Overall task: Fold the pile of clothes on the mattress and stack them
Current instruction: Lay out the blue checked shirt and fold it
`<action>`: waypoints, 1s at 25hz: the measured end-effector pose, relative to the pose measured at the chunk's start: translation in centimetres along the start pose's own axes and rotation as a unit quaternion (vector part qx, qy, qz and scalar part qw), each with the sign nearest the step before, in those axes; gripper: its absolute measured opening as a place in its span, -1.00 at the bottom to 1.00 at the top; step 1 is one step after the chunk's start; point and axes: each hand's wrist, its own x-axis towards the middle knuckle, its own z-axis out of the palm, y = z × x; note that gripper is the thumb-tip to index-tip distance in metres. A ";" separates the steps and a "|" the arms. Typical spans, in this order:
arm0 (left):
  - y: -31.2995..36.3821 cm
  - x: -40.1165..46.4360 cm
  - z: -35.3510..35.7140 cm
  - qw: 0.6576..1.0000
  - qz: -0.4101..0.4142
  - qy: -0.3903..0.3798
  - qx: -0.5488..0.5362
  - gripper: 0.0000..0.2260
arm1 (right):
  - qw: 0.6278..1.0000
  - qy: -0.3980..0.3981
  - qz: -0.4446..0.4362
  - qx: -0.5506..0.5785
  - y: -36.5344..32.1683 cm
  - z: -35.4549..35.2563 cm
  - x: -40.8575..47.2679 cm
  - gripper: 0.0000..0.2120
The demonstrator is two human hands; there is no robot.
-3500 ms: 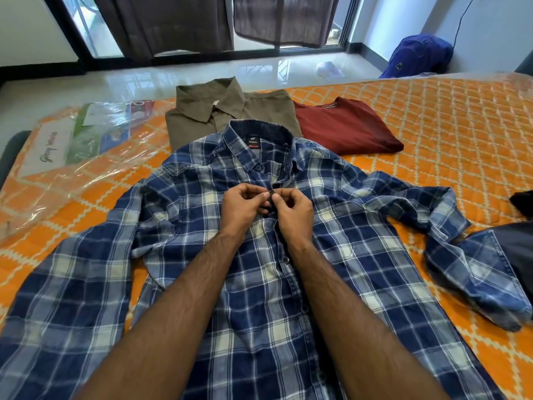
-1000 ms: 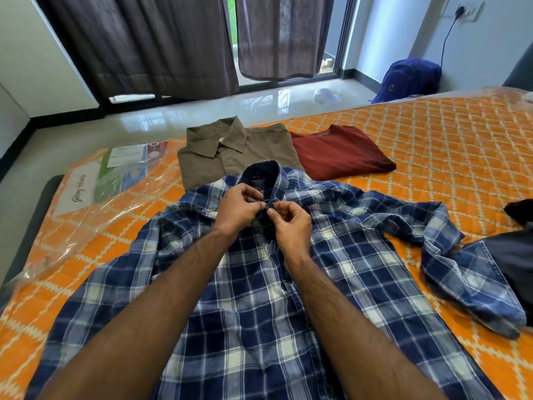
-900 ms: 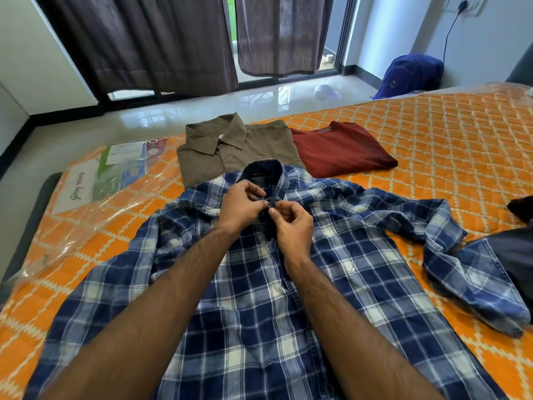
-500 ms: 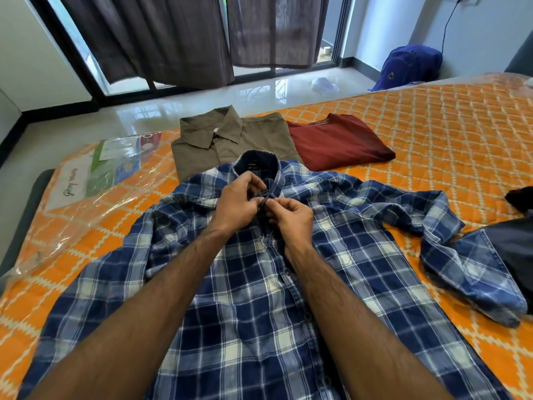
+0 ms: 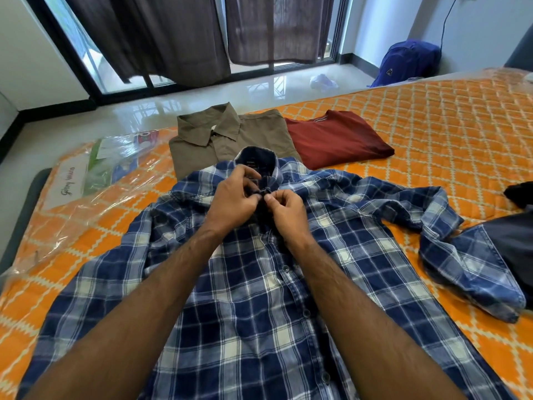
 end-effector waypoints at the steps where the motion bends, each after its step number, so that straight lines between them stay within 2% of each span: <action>1: 0.2 0.0 0.0 0.997 -0.050 0.005 -0.059 -0.65 | 0.999 -0.001 -0.032 -0.029 -0.2 -0.2 -0.1 -0.91; 5: 0.6 0.5 0.4 0.929 -0.234 -0.001 -0.287 -0.61 | 0.988 -0.031 -0.141 -0.061 -0.8 -1.3 -0.6 -0.92; 7: 0.5 0.6 0.2 0.904 -0.272 -0.018 -0.330 -0.54 | 0.980 -0.046 -0.181 -0.073 -0.9 -1.5 -0.6 -0.91; 8: 0.5 0.5 0.1 0.903 -0.273 -0.022 -0.332 -0.53 | 0.977 -0.047 -0.194 -0.074 -0.9 -1.5 -0.5 -0.91; 10: 0.6 0.3 -0.2 0.919 -0.245 -0.011 -0.308 -0.57 | 0.980 -0.023 -0.189 -0.054 -0.6 -1.5 -0.7 -0.93; 12: 1.1 0.0 -0.7 0.945 -0.195 0.016 -0.262 -0.61 | 0.990 0.006 -0.141 -0.030 0.0 -1.4 -1.4 -0.94; 14: 2.0 -0.2 -1.2 0.972 -0.122 0.007 -0.199 -0.63 | 0.997 -0.016 -0.079 -0.017 0.1 -1.3 -2.3 -0.82; 16: 3.6 -0.3 -2.0 0.989 -0.024 -0.081 -0.125 -0.61 | 0.996 -0.053 -0.034 0.065 -0.8 -1.1 -2.7 -0.65; 18: 5.5 -0.7 -2.8 0.981 0.094 -0.163 -0.049 -0.55 | 0.981 -0.041 -0.001 0.189 -2.2 -1.1 -2.3 -0.62; 19: 6.5 -1.0 -3.5 0.977 0.143 -0.157 -0.021 -0.52 | 0.972 -0.020 0.003 0.234 -3.3 -1.4 -2.3 -0.66; 20: 7.3 -1.1 -4.4 0.978 0.172 -0.116 -0.011 -0.50 | 0.963 0.001 0.007 0.268 -4.4 -2.0 -2.4 -0.72; 23: 8.2 -0.8 -7.8 0.984 0.171 0.037 0.020 -0.53 | 0.927 0.002 0.046 0.372 -8.9 -4.7 -4.3 -0.85; 25: 8.4 -0.7 -9.9 0.983 0.159 0.029 0.089 -0.52 | 0.908 -0.011 0.089 0.410 -12.1 -6.3 -5.9 -0.86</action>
